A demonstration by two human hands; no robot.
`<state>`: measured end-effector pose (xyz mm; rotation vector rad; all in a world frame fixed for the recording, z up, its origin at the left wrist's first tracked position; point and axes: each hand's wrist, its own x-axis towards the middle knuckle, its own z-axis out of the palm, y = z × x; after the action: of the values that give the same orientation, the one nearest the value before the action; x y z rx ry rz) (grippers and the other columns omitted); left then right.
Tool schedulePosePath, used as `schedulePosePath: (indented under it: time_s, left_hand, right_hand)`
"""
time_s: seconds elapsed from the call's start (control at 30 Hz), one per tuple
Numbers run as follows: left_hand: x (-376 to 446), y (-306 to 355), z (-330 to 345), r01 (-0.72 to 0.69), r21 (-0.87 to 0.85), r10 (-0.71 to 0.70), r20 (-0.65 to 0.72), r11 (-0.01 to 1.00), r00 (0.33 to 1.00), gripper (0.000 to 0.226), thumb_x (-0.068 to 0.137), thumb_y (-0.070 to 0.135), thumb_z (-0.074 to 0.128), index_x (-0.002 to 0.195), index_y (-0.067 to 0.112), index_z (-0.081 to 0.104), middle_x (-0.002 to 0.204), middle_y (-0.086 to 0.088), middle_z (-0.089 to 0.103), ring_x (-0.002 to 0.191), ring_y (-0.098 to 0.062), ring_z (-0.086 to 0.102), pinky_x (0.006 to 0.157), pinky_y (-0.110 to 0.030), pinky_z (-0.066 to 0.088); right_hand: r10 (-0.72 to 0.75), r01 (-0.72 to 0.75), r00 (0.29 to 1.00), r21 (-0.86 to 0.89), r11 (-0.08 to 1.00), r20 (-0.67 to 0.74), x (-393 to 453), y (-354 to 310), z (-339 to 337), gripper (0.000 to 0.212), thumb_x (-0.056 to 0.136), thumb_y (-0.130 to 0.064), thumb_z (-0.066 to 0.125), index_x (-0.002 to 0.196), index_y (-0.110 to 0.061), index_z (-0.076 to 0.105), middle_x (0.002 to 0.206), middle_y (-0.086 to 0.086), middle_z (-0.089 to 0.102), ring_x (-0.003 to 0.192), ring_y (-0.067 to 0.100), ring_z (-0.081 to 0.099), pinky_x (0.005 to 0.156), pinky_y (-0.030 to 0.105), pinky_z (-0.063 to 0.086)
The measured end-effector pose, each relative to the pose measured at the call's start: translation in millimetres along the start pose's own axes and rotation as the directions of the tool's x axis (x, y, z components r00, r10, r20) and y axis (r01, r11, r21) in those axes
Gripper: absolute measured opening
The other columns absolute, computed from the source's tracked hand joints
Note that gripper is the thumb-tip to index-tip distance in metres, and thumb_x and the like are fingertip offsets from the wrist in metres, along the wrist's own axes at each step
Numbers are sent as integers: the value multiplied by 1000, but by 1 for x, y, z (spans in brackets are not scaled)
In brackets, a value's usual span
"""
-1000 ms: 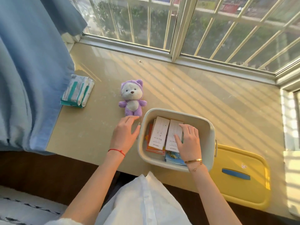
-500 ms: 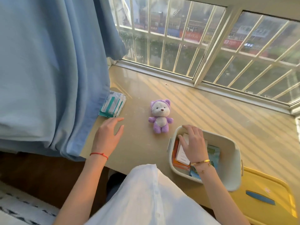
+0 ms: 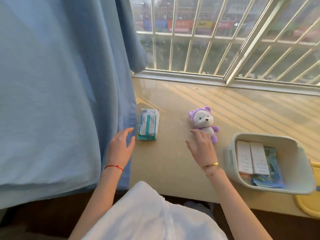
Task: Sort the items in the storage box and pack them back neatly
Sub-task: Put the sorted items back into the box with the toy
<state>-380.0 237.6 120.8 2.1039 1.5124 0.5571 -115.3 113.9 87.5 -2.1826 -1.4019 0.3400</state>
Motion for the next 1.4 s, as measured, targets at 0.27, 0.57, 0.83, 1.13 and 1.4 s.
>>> schedulePosePath:
  time_s: [0.27,0.57,0.83,1.13,1.4]
  left_hand:
    - [62,-50,28,58,-80,-47,126,995,991,32,90,14,58,122,15,59,120,-2,62,111,-18,58,95,-30,44]
    - [124,-97,103,156,-62,-143,183,986,973,35,93,14,52,127,14,54,124,-4,60,115,-21,54,97,-34,43]
    - [143,-157,171,217,-62,-203,172,974,964,33,90,12,56,123,10,57,119,-8,62,106,-26,59,92,-37,46]
    - [147,-168,214,304,-97,-267,278,948,923,51,87,33,64,128,6,51,121,-11,59,107,-26,58,91,-35,46]
    - [151,-147,240,375,-111,-318,346,920,883,64,76,37,74,128,11,48,119,-10,54,111,-25,49,89,-34,42]
  right_hand:
    - [125,-128,983,16,992,136,61,-48,69,43,87,-30,65,122,-7,55,115,10,60,110,30,53,96,30,36]
    - [253,-266,914,-1,964,317,138,-51,186,71,86,-48,61,138,-7,36,135,10,45,124,26,42,102,35,38]
    - [365,-402,853,25,915,372,154,-22,266,84,64,-64,73,120,-9,43,114,4,48,106,20,49,90,34,48]
    - [451,-504,862,304,809,231,140,-1,259,55,73,-29,80,107,-19,37,104,-7,57,91,13,60,72,31,56]
    - [483,-524,851,373,766,204,128,37,227,58,78,-13,75,122,-11,37,110,-7,55,94,7,56,73,6,44]
